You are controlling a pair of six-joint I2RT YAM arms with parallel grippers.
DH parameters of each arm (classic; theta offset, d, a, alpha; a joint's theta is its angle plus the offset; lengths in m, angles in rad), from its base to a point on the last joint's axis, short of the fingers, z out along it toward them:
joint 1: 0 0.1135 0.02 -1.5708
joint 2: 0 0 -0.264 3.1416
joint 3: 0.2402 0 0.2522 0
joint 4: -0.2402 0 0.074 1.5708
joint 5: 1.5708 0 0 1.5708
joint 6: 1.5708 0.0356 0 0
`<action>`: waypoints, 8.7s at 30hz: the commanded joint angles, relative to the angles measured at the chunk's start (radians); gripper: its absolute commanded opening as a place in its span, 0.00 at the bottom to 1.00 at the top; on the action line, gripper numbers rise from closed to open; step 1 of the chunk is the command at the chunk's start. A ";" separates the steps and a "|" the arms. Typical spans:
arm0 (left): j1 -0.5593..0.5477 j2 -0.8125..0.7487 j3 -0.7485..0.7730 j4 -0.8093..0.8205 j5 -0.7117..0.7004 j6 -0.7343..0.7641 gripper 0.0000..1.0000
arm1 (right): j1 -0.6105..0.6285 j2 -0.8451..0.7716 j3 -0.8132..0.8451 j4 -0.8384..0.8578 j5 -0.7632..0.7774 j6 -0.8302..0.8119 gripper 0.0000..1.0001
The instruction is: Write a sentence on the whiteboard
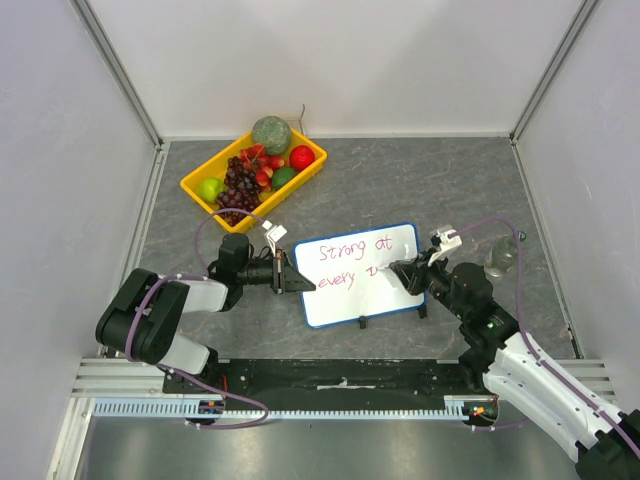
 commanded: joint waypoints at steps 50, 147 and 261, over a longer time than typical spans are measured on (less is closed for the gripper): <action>0.023 0.016 -0.022 -0.043 -0.100 0.044 0.02 | 0.003 0.023 0.060 -0.031 0.132 0.003 0.00; 0.025 0.016 -0.023 -0.036 -0.092 0.041 0.02 | 0.005 -0.048 0.047 -0.204 0.103 -0.004 0.00; 0.023 0.016 -0.026 -0.030 -0.081 0.040 0.02 | 0.005 -0.085 0.043 -0.175 0.236 0.018 0.00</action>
